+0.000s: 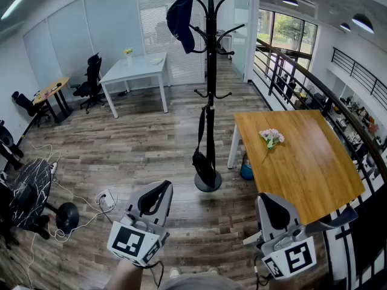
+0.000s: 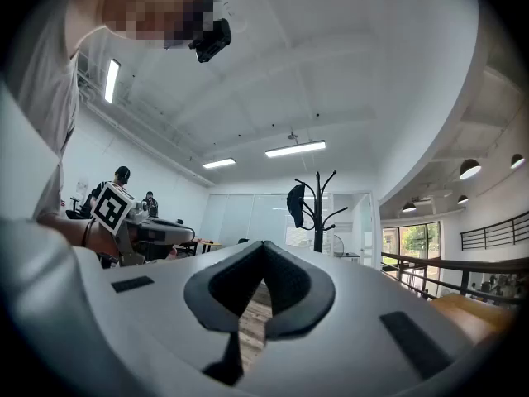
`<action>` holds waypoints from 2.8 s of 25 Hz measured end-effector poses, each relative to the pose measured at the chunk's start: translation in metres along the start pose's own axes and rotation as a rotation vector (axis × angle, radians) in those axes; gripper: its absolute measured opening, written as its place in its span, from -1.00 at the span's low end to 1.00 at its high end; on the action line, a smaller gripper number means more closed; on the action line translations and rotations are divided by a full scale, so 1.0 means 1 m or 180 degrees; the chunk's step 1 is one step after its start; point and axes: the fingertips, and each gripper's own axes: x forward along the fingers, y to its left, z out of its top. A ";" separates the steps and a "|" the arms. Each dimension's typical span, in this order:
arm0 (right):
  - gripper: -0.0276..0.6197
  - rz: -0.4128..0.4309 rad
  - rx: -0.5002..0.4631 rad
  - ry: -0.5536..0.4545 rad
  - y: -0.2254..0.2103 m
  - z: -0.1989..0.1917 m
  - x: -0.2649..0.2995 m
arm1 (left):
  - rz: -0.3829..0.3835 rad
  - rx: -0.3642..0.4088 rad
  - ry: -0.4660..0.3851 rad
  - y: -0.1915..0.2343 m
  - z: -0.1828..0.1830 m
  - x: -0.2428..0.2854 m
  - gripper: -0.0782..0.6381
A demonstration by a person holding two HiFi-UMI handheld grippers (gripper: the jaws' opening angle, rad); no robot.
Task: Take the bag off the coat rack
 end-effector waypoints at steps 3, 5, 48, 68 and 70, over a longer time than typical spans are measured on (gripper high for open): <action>-0.83 0.0053 -0.0020 0.0015 -0.003 -0.001 0.000 | 0.0047 0.0108 -0.0014 -0.006 0.003 0.005 -0.72; -0.83 0.0080 -0.0004 -0.0015 -0.006 -0.002 -0.003 | 0.0068 0.0117 -0.0073 -0.012 0.008 0.008 -0.72; -0.12 -0.0423 0.0636 0.0696 -0.127 -0.185 0.313 | -0.0136 0.0001 0.0491 0.196 -0.138 0.274 -0.26; -0.08 -0.0679 0.0666 0.1295 -0.158 -0.342 0.419 | -0.0744 -0.0440 0.0934 0.200 -0.289 0.410 -0.27; -0.08 -0.0695 0.0666 0.1354 -0.163 -0.360 0.425 | -0.0728 -0.0537 0.0962 0.200 -0.305 0.417 -0.27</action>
